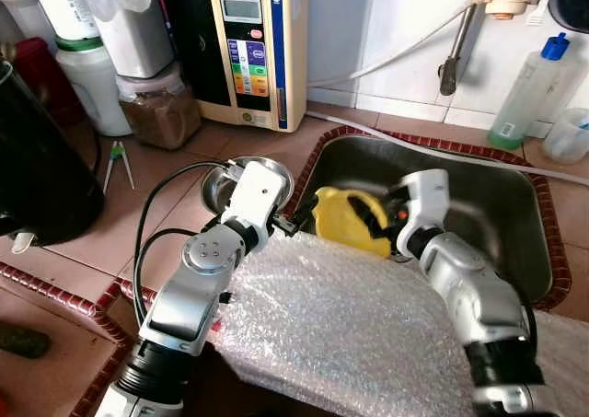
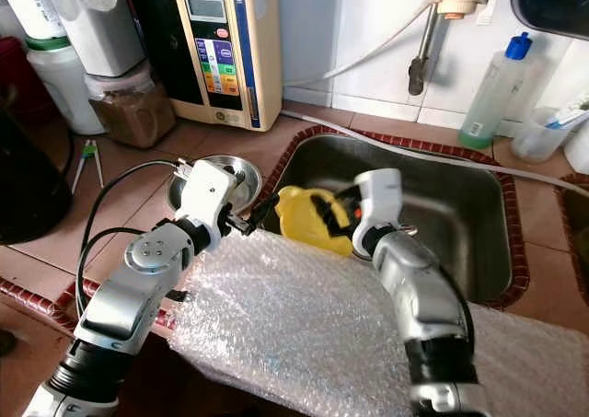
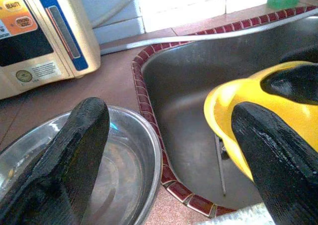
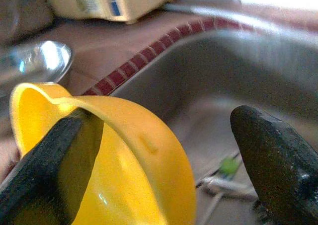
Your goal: Kitchen organization
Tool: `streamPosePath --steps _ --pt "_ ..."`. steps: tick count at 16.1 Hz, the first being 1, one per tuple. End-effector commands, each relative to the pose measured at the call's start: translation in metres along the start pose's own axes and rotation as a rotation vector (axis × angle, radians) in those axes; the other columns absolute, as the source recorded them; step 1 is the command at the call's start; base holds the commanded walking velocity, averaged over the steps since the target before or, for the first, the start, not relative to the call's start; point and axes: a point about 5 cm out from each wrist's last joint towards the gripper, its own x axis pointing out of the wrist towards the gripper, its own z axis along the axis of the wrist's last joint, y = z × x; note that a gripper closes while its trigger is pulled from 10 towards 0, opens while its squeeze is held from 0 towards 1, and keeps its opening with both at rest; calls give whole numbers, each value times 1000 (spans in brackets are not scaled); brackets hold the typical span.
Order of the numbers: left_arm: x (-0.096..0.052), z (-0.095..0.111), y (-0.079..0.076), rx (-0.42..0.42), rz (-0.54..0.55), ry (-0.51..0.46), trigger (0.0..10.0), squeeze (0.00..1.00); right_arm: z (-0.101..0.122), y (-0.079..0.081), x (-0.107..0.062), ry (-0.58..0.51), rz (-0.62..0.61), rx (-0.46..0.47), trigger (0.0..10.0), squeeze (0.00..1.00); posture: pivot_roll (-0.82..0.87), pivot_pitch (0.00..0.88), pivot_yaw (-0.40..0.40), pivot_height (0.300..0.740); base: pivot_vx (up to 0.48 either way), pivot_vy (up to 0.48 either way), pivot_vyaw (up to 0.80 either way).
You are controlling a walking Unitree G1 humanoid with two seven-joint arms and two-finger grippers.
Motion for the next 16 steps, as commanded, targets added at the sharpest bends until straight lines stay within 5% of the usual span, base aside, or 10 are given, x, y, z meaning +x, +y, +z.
streamPosePath --steps 1,2,3,4,7,9,11,16 --pt "1 2 4 19 11 1 10000 0 -9 11 -4 96 145 -20 10000 0 -91 43 65 740 0 0 0" --pt "1 2 4 20 10 1 10000 0 -14 14 -6 127 166 -121 10000 0 -93 45 68 740 0 0 0" --pt "1 2 4 20 9 1 10000 0 -13 -1 -1 118 -19 -31 10000 0 -95 45 67 740 0 0 0" --pt "2 2 3 21 8 1 10000 0 -16 -8 -1 131 -57 5 10000 0 -91 45 67 740 0 0 0" --pt "1 2 2 19 5 4 10000 0 -22 -16 -6 230 -101 -86 10000 0 -94 49 69 740 0 0 0" --pt "1 2 2 11 11 2 10000 0 -11 -14 -4 154 -103 -95 10000 0 -95 49 67 740 0 0 0" --pt "2 6 10 2 67 -29 10000 0 24 1 -5 -128 -11 -31 10000 0 -93 49 67 740 0 0 0" --pt "5 6 41 40 304 2 10000 0 39 33 -14 -269 206 -2 10000 0 -96 49 70 740 0 0 0"
